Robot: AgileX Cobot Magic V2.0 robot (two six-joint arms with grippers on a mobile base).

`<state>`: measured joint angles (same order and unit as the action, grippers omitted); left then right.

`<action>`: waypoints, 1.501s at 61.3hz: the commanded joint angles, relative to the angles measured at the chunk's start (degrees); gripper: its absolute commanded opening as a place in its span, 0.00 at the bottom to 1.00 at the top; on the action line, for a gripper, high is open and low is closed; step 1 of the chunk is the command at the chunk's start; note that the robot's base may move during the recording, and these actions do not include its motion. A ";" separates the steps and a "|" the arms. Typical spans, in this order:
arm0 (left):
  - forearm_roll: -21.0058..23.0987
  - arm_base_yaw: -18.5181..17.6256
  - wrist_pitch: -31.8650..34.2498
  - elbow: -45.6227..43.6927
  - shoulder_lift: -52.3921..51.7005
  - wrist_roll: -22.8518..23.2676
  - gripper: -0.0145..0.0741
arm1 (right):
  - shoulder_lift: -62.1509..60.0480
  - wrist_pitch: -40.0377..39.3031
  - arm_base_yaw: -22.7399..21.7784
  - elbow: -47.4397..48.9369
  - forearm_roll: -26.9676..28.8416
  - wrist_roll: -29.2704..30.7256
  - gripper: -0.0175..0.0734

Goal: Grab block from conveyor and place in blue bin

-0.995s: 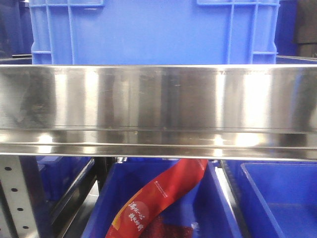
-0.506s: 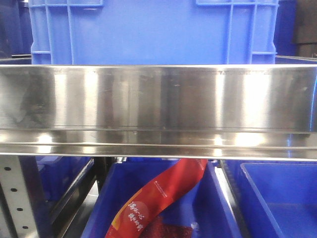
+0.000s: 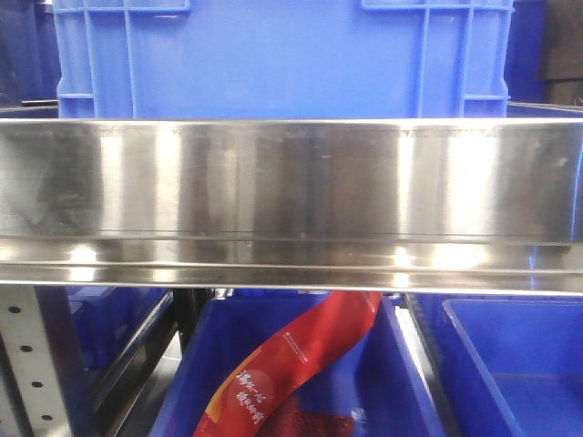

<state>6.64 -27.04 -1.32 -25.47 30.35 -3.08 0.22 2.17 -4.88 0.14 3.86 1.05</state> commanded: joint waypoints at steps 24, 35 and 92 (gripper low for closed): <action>-3.07 3.26 2.38 4.76 -5.22 0.06 0.04 | -0.22 -1.37 -0.21 -0.14 0.05 0.40 0.01; -6.64 13.25 2.08 16.42 -17.82 0.06 0.04 | -0.22 -1.37 -0.21 -0.14 0.05 0.40 0.01; -9.14 24.41 -0.68 25.47 -30.35 6.13 0.04 | -0.22 -1.37 -0.21 -0.14 0.05 0.40 0.01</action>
<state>-2.34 -2.77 -3.55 0.06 0.32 2.62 0.22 2.17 -4.88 0.00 3.86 1.05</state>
